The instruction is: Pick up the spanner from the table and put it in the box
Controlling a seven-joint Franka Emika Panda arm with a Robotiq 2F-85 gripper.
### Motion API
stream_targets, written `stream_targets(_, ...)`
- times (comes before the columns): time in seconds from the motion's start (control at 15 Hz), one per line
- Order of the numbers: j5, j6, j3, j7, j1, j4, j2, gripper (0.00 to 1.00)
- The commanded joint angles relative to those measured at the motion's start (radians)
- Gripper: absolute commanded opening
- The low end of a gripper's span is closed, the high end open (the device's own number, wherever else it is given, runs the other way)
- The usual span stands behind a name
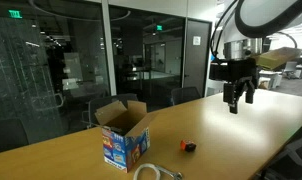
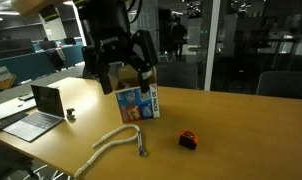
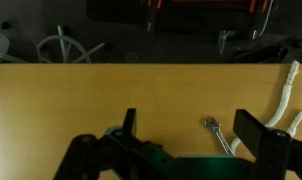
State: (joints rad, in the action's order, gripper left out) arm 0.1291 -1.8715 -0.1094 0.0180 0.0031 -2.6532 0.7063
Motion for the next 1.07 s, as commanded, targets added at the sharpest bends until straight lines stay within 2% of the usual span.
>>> stream_targets(0.0, 0.009, 0.003, 0.014, 0.009, 0.016, 0.004, -0.001, 1.00)
stream_targets(0.53, 0.003, -0.007, 0.018, 0.000, 0.023, -0.001, 0.002, 1.00)
stream_targets(0.8, -0.044, -0.125, 0.022, -0.037, 0.091, -0.055, -0.002, 1.00)
stream_targets(1.0, -0.082, -0.313, 0.009, -0.079, 0.165, -0.125, -0.039, 1.00)
